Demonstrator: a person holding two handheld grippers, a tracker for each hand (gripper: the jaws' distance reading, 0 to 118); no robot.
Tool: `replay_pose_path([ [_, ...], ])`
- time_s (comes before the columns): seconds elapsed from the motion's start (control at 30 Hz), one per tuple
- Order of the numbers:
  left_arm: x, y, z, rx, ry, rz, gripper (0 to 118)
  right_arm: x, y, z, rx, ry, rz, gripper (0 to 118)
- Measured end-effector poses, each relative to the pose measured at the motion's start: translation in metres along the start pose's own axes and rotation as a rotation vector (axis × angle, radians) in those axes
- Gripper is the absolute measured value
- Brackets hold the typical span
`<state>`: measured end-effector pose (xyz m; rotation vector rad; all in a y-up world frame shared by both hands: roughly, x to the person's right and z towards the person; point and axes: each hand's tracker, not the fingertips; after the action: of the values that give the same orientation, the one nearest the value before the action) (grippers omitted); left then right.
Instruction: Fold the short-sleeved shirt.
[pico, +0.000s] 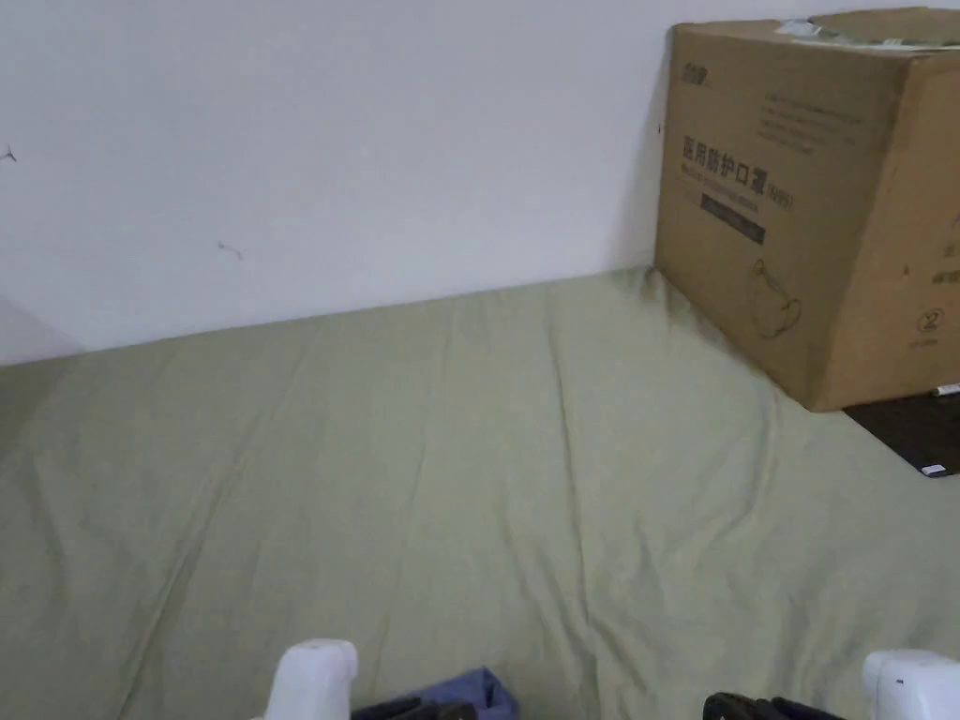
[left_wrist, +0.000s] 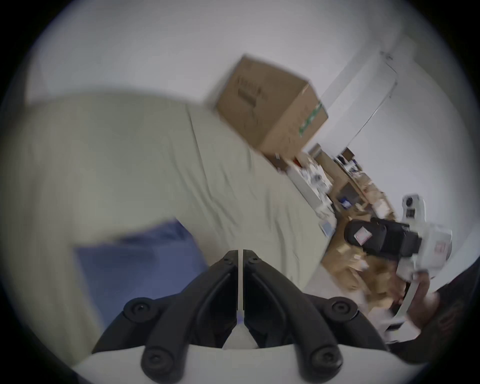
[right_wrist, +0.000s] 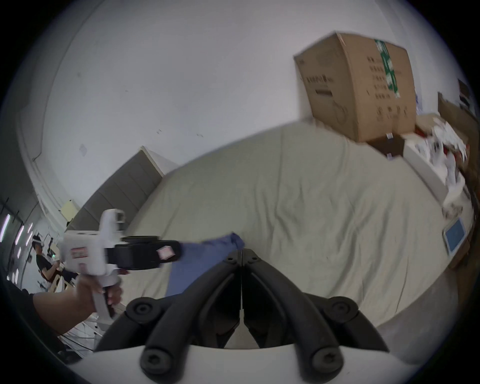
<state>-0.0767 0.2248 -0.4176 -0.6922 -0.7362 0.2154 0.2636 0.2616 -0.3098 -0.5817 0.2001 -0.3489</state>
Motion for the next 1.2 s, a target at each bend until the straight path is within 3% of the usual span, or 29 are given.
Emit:
replay_pose_path([
  [0.1, 0.020, 0.018, 0.076, 0.256, 0.229, -0.171, 4, -0.026, 0.026, 0.014, 0.141, 0.049, 0.092, 0],
  [0.17, 0.029, 0.019, 0.115, 0.408, 0.367, -0.206, 4, -0.044, 0.034, 0.022, 0.274, 0.065, 0.200, 0],
  [0.23, 0.035, 0.015, 0.138, 0.543, 0.463, -0.181, 4, -0.063, 0.032, 0.029, 0.438, 0.007, 0.318, 0],
  [0.33, 0.042, -0.007, 0.152, 0.726, 0.583, -0.238, 1, -0.085, 0.019, 0.030, 0.581, -0.095, 0.388, 0],
  [0.4, 0.050, -0.023, 0.154, 0.732, 0.714, -0.303, 0, -0.091, 0.004, 0.026, 0.597, -0.131, 0.367, 0],
  [0.5, 0.059, -0.043, 0.155, 0.708, 0.726, -0.283, 0, -0.091, -0.019, 0.026, 0.582, -0.138, 0.291, 0],
  [0.93, 0.069, -0.047, 0.149, 0.700, 0.773, -0.282, 0, -0.085, -0.020, 0.033, 0.596, -0.218, 0.298, 0],
  [1.0, 0.068, -0.042, 0.146, 0.674, 0.781, -0.267, 0, -0.083, -0.019, 0.022, 0.529, -0.209, 0.344, 0],
  [1.07, 0.060, -0.040, 0.144, 0.629, 0.704, -0.204, 0, -0.076, -0.018, -0.009, 0.297, -0.112, 0.386, 0],
  [1.13, 0.043, -0.038, 0.142, 0.540, 0.587, -0.114, 0, -0.060, -0.017, -0.064, -0.078, 0.055, 0.315, 0],
  [1.2, 0.023, -0.041, 0.141, 0.464, 0.537, -0.013, 0, -0.044, -0.028, -0.119, -0.350, 0.053, 0.202, 0],
])
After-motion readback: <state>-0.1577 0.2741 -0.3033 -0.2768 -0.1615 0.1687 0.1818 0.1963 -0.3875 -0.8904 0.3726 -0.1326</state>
